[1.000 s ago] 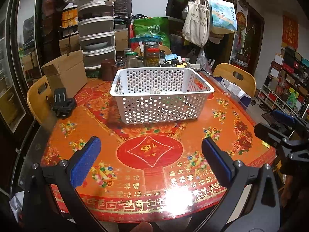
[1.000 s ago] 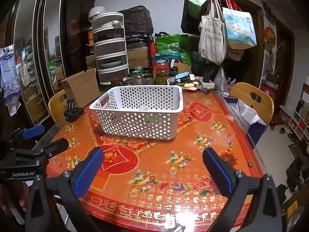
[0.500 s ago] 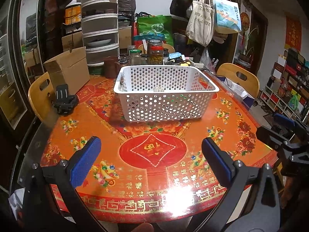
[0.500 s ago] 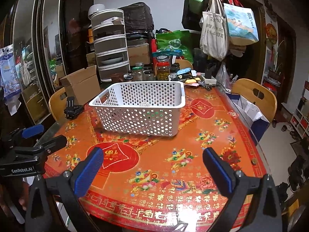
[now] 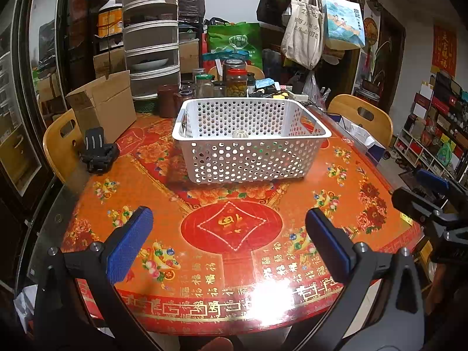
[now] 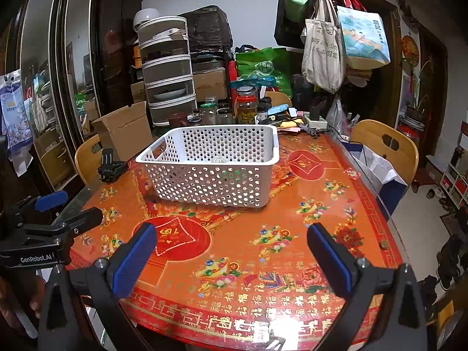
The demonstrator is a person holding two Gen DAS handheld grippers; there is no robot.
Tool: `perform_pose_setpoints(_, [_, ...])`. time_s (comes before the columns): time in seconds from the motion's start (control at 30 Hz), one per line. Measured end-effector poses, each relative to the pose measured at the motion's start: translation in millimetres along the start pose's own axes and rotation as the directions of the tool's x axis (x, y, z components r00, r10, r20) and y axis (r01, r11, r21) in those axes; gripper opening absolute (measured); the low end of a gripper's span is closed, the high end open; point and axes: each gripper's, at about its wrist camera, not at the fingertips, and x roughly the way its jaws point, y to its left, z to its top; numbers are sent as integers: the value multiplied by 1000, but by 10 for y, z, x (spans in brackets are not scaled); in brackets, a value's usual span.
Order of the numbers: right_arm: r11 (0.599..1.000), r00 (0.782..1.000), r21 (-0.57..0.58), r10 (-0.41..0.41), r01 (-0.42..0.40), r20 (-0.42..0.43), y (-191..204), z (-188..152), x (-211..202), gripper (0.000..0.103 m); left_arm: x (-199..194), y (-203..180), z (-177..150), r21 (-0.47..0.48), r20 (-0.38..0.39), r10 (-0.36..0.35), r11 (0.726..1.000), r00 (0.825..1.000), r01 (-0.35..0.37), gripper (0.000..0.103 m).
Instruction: Organize soft objects
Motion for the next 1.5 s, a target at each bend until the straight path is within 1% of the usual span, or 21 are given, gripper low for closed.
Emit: perform_pose_setpoints(1.5, [1000,1000,-5,4,-4,-3,30,-5,-11,102,-4,-18,-12,4,-1,1,1000,1000,-1,103])
